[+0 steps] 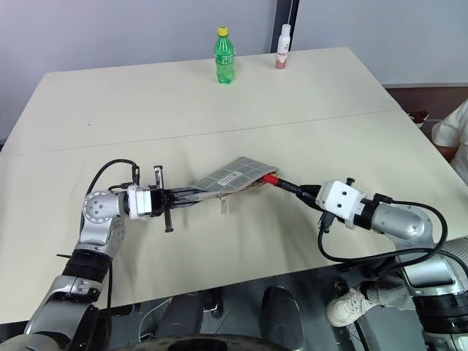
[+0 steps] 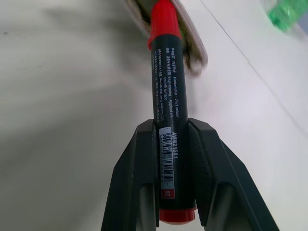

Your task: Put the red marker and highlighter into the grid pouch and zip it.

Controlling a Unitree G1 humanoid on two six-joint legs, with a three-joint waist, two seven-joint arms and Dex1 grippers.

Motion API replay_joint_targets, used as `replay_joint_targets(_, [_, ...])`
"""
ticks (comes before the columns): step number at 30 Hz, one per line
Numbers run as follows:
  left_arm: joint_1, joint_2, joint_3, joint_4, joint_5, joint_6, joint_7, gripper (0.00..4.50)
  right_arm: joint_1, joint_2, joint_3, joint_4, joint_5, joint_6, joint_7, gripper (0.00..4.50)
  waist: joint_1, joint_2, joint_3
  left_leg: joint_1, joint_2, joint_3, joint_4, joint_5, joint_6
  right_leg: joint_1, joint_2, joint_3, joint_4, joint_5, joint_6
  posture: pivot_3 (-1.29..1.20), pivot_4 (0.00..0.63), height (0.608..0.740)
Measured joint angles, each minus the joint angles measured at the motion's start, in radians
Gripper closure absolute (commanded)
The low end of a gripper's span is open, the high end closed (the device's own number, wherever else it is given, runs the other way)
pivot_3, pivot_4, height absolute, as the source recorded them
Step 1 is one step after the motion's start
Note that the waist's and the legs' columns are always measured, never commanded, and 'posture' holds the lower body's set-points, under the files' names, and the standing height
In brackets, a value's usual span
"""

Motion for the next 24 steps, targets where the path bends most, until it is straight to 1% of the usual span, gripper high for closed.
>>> replay_joint_targets(6, [-0.001,0.014,-0.015,0.0,0.0,-0.006,-0.014,4.5,-0.071,0.0,0.076,-0.009,-0.049,-0.037,0.011,4.14,0.002,0.0,0.0,0.0,0.0,0.0,0.0,0.0,0.0,0.0,0.0,0.0,0.0,0.0,0.0,0.0,0.15,0.74])
replay_joint_targets(12, [-0.033,0.018,-0.023,0.004,-0.002,-0.023,-0.035,4.5,-0.163,0.009,0.175,0.002,-0.118,-0.147,0.033,4.14,0.001,0.0,0.0,0.0,0.0,0.0,0.0,0.0,0.0,0.0,0.0,0.0,0.0,0.0,0.0,0.0,0.15,0.74])
replay_joint_targets(17, [-0.038,0.015,-0.024,0.016,-0.005,-0.028,-0.051,4.5,-0.239,0.068,0.27,0.006,-0.163,-0.193,0.041,4.14,0.0,0.0,0.0,0.0,0.0,0.0,0.0,0.0,0.0,-0.001,0.0,0.0,0.0,0.0,0.0,0.0,0.15,0.74])
replay_joint_targets(24, [-0.038,0.009,-0.023,0.016,-0.018,-0.037,-0.061,4.5,-0.289,0.117,0.312,0.067,-0.19,-0.249,0.036,4.14,0.0,0.0,0.0,0.0,0.0,0.0,0.001,0.0,0.0,0.0,0.0,0.0,0.001,0.0,0.0,0.0,0.15,0.74])
